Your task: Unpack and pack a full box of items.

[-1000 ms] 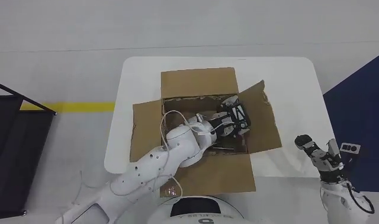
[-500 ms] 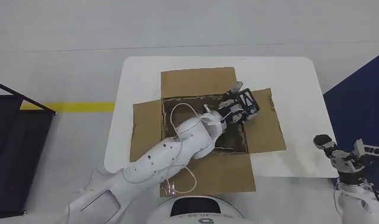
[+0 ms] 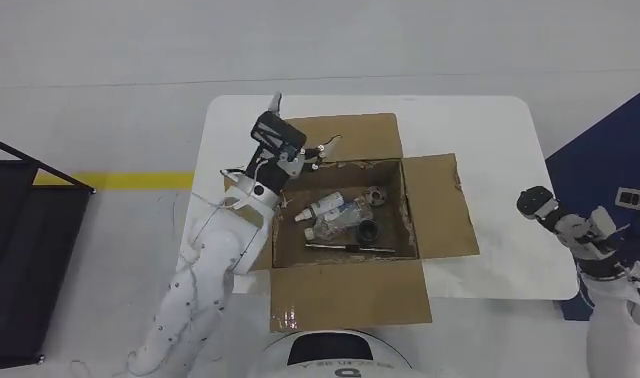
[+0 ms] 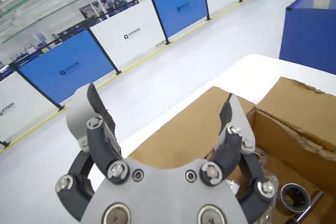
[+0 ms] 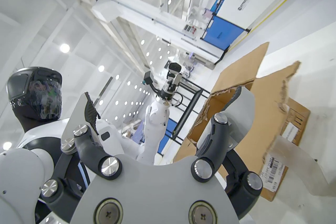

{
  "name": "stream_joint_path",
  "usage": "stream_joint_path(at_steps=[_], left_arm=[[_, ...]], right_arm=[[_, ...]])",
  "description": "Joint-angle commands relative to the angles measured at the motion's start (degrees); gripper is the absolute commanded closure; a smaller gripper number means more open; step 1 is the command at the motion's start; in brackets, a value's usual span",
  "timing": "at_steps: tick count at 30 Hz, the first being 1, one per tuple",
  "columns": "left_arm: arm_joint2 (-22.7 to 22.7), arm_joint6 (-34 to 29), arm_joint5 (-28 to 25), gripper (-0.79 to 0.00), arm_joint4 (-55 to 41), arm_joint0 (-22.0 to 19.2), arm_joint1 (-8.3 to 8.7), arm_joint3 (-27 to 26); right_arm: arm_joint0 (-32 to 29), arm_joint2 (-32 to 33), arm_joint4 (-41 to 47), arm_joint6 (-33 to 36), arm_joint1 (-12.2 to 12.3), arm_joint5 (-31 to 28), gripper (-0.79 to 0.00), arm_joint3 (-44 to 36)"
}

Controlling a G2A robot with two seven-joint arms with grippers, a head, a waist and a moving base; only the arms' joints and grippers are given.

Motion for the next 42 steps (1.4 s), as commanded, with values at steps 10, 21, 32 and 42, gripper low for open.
stream_joint_path(at_steps=[10, 21, 32, 42], left_arm=[[-24.6, 0.7, -10.1, -0.785, -12.0, 11.2, 2.4, -4.7], [-25.7, 0.2, -10.2, -0.785, -12.6, 11.4, 2.5, -4.1], [-28.8, 1.0, -6.7, -0.785, -13.0, 8.6, 2.83, 7.1], [-28.4, 1.4, -6.7, -0.785, -12.3, 8.7, 2.86, 8.0]], right_arm=[[5.7, -14.2, -15.1, -8.7, -0.5, 3.2, -0.785, -8.2], [6.7, -15.5, -17.2, -7.6, -0.3, 4.9, -0.785, -10.0], [25.3, -36.8, -32.1, 0.3, 0.2, 20.0, -0.785, -10.7], [29.1, -39.3, -33.7, -0.3, 0.2, 21.3, -0.785, -6.3]])
